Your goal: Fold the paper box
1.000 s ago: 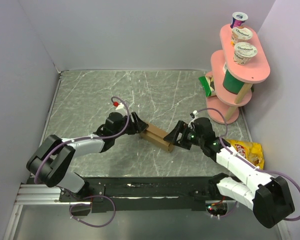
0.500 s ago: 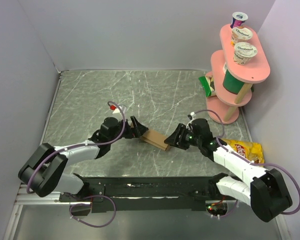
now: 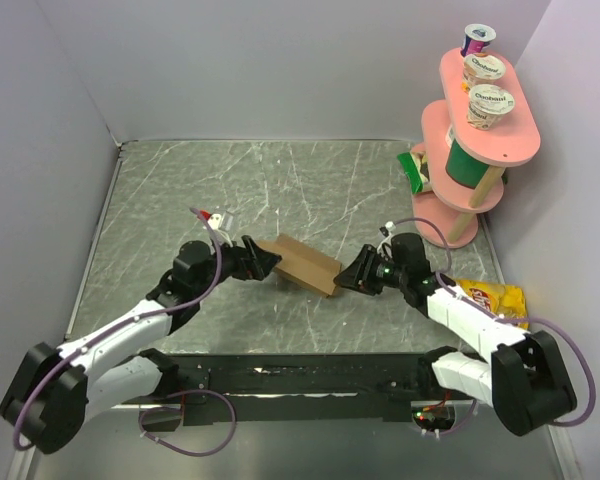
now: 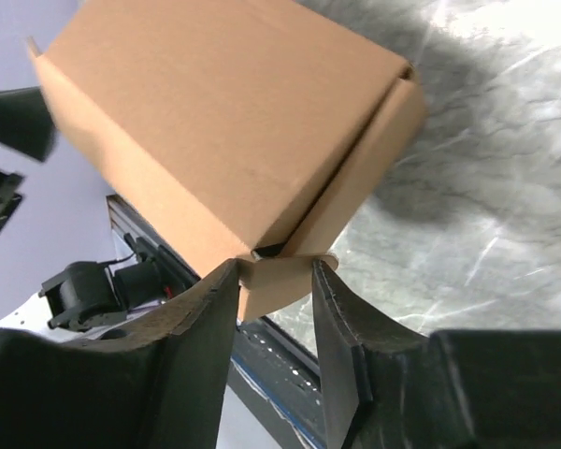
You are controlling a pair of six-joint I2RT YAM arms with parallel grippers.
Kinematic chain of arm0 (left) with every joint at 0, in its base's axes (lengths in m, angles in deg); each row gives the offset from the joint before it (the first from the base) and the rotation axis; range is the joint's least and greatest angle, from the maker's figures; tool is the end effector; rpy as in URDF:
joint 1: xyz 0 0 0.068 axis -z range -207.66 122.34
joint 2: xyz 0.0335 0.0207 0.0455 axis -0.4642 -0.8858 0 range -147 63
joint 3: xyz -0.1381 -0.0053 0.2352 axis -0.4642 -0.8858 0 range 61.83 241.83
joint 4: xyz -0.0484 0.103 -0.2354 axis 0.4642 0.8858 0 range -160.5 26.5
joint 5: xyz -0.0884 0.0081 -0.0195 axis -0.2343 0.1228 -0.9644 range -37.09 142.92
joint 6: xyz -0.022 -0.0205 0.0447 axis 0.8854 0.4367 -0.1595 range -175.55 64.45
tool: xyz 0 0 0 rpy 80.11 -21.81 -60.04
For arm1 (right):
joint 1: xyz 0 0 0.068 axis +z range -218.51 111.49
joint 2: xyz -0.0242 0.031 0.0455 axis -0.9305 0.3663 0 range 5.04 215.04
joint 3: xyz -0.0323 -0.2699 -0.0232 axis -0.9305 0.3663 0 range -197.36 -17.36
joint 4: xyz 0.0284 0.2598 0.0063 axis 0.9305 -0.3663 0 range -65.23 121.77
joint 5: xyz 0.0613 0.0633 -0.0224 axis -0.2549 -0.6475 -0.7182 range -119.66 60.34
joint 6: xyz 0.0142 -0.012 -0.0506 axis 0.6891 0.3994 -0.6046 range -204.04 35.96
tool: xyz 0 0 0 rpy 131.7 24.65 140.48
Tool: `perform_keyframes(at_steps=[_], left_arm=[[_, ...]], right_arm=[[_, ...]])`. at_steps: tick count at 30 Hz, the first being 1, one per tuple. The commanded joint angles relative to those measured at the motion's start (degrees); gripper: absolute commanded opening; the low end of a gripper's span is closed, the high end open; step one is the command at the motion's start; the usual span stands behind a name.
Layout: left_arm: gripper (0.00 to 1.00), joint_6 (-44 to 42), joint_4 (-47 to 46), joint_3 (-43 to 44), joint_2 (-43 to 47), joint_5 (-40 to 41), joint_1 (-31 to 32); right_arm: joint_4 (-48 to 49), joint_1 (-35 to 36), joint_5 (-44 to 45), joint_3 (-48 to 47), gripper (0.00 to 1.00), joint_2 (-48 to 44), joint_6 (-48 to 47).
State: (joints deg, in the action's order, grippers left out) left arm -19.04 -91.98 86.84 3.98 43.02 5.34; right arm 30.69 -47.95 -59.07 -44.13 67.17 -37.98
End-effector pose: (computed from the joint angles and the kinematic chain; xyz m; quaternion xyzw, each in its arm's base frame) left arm 0.1873 -0.1289 0.2289 0.0301 0.7785 -0.4106 0.4738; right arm 0.1957 0.0920 0.1916 0.0791 0.8675 0.4287 0.2397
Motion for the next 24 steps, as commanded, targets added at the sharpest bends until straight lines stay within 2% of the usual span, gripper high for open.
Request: perform_keyframes(at_steps=[1, 6, 9, 10, 12, 13, 15, 16, 17, 18, 20, 24], left_arm=[[0.96, -5.0, 3.2, -1.9, 3.2, -3.5, -2.3], [0.96, -4.4, -2.4, -3.0, 2.3, -10.1, -5.2], [0.96, -3.0, -2.1, -2.5, 1.2, -7.3, -5.5], [0.96, -1.7, -1.5, -2.7, 1.0, -5.9, -6.9], [0.96, 0.0, -3.6, -4.3, 1.6, -8.5, -9.8], [0.96, 2.8, -5.6, -4.9, 2.2, -10.3, -13.2], [0.96, 4.4, -5.7, -4.6, 2.7, -12.3, -17.5], [0.96, 4.4, -4.1, -4.0, 2.5, -13.0, -18.6], [0.96, 4.5, -3.1, -3.3, 1.9, -13.9, -19.6], [0.96, 5.4, -2.4, -2.2, 1.5, -14.2, -21.3], [0.96, 6.8, -2.1, -1.7, 0.2, -16.2, -23.1], [0.96, 10.6, -3.3, -2.5, -0.1, -19.0, -27.6]], right_arm=[[1.3, -3.0, -5.5, -3.0, 0.43, 3.7, -3.4], [0.0, -4.5, -7.9, -5.9, 0.42, 6.6, -4.8], [0.8, -4.6, -7.9, -5.6, 0.53, 4.2, -7.4], [0.9, -4.6, -7.4, -5.5, 0.64, 2.9, -9.5], [1.6, -2.9, -3.6, -5.6, 0.77, -2.5, -17.4], [-0.4, -0.3, -1.3, -6.0, 0.88, -4.4, -20.3], [-2.6, 3.2, 6.1, -8.5, 0.94, -8.2, -28.9], [-4.3, 8.8, 9.3, -9.6, 0.97, -8.8, -31.9], [-5.1, 11.8, 15.8, -12.0, 0.98, -8.4, -34.7], [-5.7, 15.2, 18.8, -13.2, 0.99, -7.5, -39.9], [-7.1, 22.1, 23.7, -17.2, 1.0, -2.3, -43.8], [-8.0, 27.9, 32.5, -22.9, 1.0, 7.8, -50.3]])
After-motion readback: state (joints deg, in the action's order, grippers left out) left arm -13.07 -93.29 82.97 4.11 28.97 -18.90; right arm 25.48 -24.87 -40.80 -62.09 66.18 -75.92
